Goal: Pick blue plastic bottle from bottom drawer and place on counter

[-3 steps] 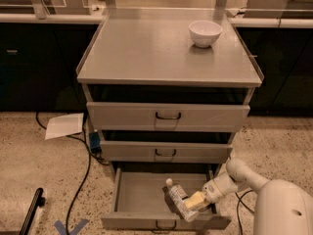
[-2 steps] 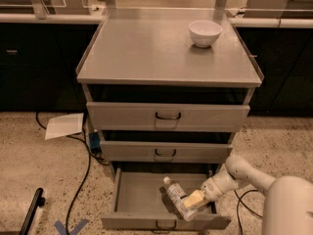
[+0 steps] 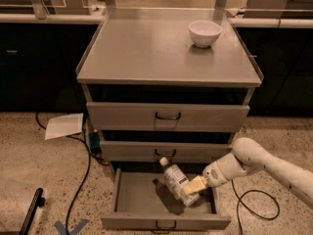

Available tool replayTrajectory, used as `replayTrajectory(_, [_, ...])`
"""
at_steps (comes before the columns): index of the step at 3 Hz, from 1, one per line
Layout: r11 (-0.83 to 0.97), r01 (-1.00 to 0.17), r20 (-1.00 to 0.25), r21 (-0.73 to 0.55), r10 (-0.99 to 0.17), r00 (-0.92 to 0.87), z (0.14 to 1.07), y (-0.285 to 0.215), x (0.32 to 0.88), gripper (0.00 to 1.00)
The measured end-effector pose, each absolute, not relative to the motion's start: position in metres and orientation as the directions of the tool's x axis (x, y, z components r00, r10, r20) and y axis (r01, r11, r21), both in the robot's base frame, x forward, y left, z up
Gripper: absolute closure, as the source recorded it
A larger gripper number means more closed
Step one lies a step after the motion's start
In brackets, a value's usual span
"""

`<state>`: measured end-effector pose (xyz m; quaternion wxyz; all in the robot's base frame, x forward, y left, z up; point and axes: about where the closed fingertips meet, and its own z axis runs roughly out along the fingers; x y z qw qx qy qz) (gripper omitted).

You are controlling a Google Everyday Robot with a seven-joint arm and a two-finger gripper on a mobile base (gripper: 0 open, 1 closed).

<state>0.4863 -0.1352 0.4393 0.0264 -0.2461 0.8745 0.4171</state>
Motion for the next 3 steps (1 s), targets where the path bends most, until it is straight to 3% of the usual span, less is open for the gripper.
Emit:
replayTrajectory(1, [0.542,-0.516,-0.351,0.663,-0.384,-0.854,0.495,-0.140,0.495,1.00])
replayTrajectory(3, [0.566,-0.536,-0.399,0.626,-0.358,-0.844,0.518,-0.152,0.491,1.00])
